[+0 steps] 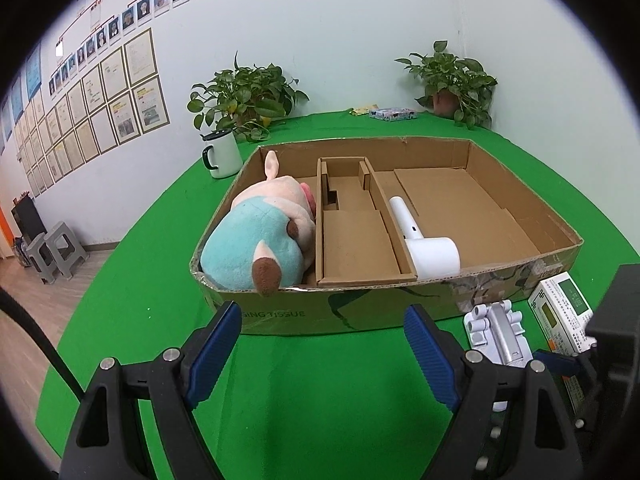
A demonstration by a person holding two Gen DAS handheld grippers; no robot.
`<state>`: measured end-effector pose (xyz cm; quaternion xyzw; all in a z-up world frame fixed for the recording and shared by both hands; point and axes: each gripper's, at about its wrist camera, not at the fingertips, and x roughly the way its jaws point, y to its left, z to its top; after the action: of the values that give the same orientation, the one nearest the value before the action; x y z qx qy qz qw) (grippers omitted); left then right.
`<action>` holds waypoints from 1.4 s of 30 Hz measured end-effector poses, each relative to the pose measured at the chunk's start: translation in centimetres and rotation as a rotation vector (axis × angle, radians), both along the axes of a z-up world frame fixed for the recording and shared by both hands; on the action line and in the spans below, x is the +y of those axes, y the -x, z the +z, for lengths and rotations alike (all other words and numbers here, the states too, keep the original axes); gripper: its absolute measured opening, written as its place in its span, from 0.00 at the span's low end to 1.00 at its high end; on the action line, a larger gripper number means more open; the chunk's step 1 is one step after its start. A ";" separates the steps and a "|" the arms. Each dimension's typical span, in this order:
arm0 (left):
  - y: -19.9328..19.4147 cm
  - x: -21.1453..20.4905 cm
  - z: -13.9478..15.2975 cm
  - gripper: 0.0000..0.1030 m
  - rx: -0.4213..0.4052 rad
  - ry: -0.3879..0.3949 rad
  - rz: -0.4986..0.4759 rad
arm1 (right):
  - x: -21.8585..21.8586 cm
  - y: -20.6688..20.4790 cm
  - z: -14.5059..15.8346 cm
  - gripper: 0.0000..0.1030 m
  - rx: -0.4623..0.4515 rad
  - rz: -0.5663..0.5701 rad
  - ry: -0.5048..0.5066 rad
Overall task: Organize objects
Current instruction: 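Move the right gripper back to the white stand beside the box, then close the right gripper on the white stand and lift it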
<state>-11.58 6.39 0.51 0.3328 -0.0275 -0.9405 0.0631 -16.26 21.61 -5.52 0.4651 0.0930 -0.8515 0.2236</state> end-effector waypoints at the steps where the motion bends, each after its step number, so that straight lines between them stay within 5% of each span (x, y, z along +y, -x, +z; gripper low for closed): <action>1: -0.1 -0.1 -0.1 0.81 -0.002 -0.001 0.000 | 0.2 0.2 -0.4 0.73 -0.019 -0.020 -0.011; 5: -0.4 -0.5 -0.7 0.81 -0.046 -0.035 -0.038 | 0.2 -0.5 -0.5 0.67 -0.005 -0.022 -0.049; 9: -1.6 -0.2 -1.9 0.81 -0.123 -0.106 -0.166 | -0.1 -3.8 -0.2 0.68 -0.054 0.081 0.017; 12: -2.1 0.2 -3.7 0.81 -0.228 -0.255 -0.296 | 0.4 -6.3 0.3 1.00 -0.069 0.140 0.099; 17: -0.8 0.8 -6.9 0.81 -0.396 -0.557 -0.405 | 0.6 -7.6 0.6 0.99 -0.017 0.153 0.135; 24: -0.2 1.2 -8.5 0.75 -0.457 -0.728 -0.441 | -0.5 -6.8 -0.3 0.93 0.045 0.124 0.052; 27: -0.5 1.1 -8.4 0.73 -0.435 -0.736 -0.437 | -1.1 -7.0 -0.9 0.79 0.037 0.132 0.042; 31: -0.5 0.9 -8.7 0.56 -0.446 -0.750 -0.425 | -1.9 -7.5 -1.2 0.68 0.071 0.107 -0.007; 39: -0.4 0.1 -9.1 0.35 -0.465 -0.743 -0.376 | -2.0 -7.2 -1.0 0.66 0.045 0.058 0.016; 42: -0.3 -0.1 -9.6 0.36 -0.486 -0.802 -0.366 | -1.4 -6.8 -0.8 0.66 0.005 0.039 0.081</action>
<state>-11.23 6.25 -9.10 0.5298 0.2642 -0.7681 -0.2440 -9.46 20.21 -6.31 0.4519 0.0681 -0.8511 0.2585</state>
